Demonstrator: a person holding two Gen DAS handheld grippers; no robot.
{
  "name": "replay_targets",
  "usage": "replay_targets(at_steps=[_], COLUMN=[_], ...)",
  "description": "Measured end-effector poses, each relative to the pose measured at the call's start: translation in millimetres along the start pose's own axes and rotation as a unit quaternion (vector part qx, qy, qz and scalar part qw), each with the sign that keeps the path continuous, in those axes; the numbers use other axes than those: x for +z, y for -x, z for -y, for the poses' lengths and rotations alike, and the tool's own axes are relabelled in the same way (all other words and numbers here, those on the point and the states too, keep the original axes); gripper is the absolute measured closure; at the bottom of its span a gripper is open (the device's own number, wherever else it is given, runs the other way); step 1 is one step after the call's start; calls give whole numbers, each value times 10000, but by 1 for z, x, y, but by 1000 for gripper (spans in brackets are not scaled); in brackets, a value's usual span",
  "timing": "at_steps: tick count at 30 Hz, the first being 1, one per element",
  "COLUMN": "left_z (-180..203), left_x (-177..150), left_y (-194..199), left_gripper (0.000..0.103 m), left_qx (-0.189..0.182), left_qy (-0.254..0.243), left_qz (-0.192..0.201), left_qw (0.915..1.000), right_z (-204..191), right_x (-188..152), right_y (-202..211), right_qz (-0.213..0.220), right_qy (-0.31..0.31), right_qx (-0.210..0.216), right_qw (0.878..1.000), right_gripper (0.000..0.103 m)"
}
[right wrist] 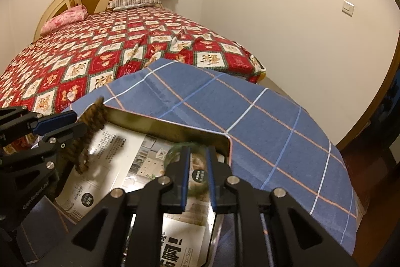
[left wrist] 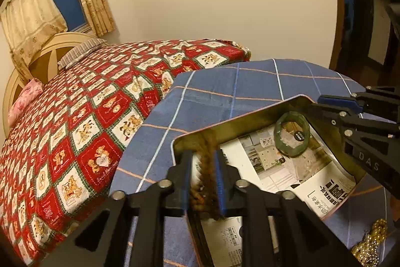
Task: Organize jewelry
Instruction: 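Carry both items into the pink tin and open both tools, then move the left tool to the thin silver bangle and grasp it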
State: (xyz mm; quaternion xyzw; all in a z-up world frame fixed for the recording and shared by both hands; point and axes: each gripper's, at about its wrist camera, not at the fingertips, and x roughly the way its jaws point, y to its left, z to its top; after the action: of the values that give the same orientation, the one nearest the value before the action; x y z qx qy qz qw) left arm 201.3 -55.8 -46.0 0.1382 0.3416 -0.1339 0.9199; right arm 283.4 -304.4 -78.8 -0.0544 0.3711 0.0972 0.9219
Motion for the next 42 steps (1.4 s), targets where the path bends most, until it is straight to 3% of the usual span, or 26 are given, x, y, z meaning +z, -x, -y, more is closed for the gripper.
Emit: replay_targets(at_steps=[1, 3, 5, 21, 29, 42], left_z=[0, -1, -2, -8, -4, 13], left_x=[0, 2, 3, -20, -64, -122], left_y=[2, 9, 12, 49, 83, 91], left_gripper=[51, 26, 25, 25, 25, 26], left_qx=[14, 189, 190, 319, 478, 192], left_qy=[11, 41, 43, 86, -81, 65], left_qz=[36, 222, 283, 314, 221, -288], left_qw=[10000, 9996, 9994, 9990, 9986, 9994], right_z=[0, 1, 2, 5, 3, -7], right_x=[0, -1, -2, -23, -52, -112], right_y=[1, 3, 6, 32, 54, 87], right_qz=[1, 36, 87, 90, 49, -24], right_qy=[-11, -34, -41, -148, -217, -446], right_qx=[-4, -21, -51, -160, -112, 49], right_qw=[10000, 10000, 9999, 9997, 9997, 9990], right_gripper=[83, 66, 61, 54, 46, 42])
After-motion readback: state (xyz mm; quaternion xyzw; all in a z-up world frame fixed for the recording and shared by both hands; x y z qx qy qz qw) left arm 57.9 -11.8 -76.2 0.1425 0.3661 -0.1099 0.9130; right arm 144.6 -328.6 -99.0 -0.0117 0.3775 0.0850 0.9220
